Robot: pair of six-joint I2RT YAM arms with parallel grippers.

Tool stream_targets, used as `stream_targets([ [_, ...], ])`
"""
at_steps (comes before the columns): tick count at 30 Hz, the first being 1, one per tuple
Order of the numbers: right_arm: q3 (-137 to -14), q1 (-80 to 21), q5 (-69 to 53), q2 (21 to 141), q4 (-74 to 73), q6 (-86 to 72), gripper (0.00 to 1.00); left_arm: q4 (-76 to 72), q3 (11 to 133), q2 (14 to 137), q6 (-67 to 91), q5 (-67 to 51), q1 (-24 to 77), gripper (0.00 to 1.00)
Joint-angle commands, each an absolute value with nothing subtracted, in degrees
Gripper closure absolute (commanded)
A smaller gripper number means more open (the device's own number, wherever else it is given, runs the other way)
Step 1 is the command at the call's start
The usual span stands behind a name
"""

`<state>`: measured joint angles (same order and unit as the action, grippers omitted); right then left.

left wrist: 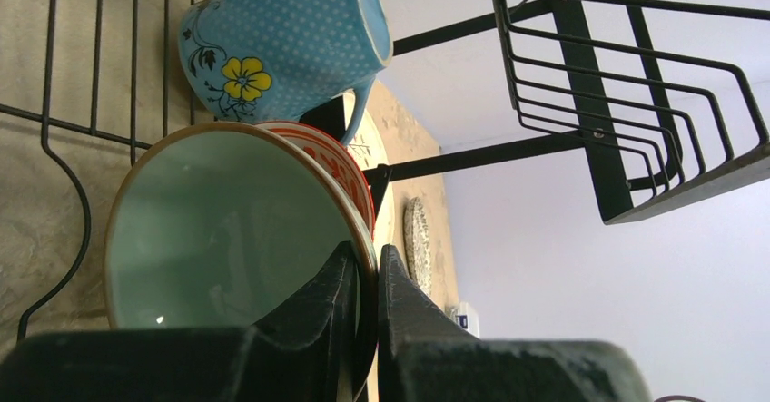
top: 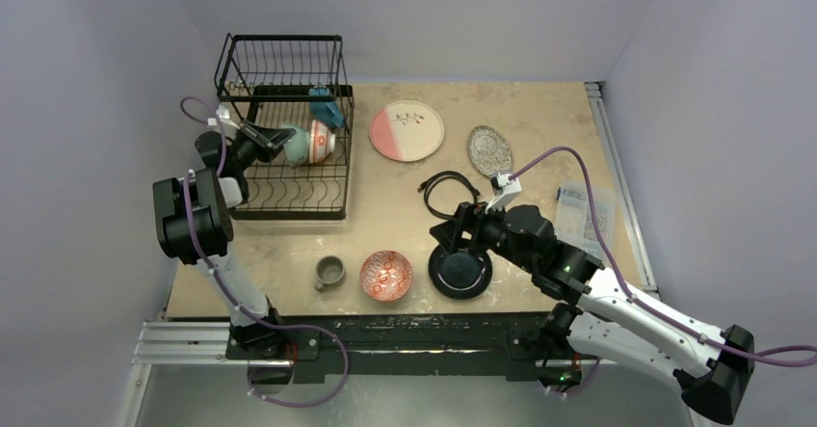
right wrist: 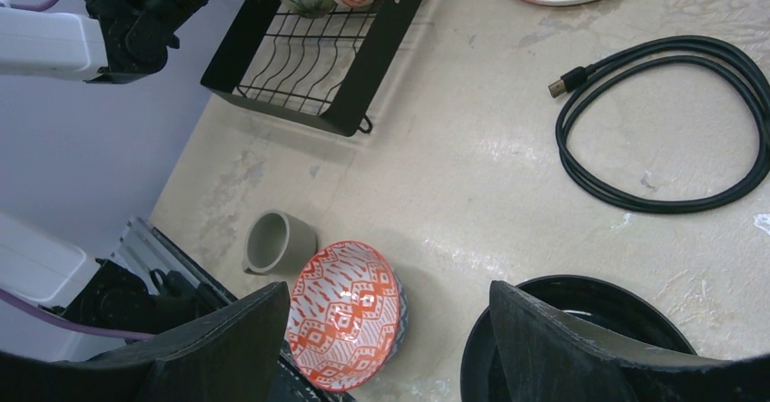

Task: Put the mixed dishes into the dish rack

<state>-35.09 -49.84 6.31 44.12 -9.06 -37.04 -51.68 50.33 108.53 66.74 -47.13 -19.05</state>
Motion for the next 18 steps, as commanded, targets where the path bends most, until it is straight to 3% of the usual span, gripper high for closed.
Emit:
stream_targets([
  [1, -34.8, -49.7, 5.7, 43.9, -7.3, -36.6, 0.19, -58.7, 54.1, 108.8, 65.8, -51.8, -19.0, 1.00],
  [7, -34.5, -49.7, 5.3, 44.2, -6.8, -36.9, 0.19, -68.7, 54.1, 113.5, 70.7, -50.0, -19.0, 1.00],
  [14, -34.4, -49.7, 4.9, 44.9, -6.3, -37.3, 0.19, -61.6, 55.6, 113.4, 66.5, -49.1, -19.3, 1.00],
  [18, -34.1, -49.7, 4.4, 45.5, -5.4, -37.6, 0.19, -53.6, 56.6, 112.3, 62.5, -49.0, -19.5, 0.94],
])
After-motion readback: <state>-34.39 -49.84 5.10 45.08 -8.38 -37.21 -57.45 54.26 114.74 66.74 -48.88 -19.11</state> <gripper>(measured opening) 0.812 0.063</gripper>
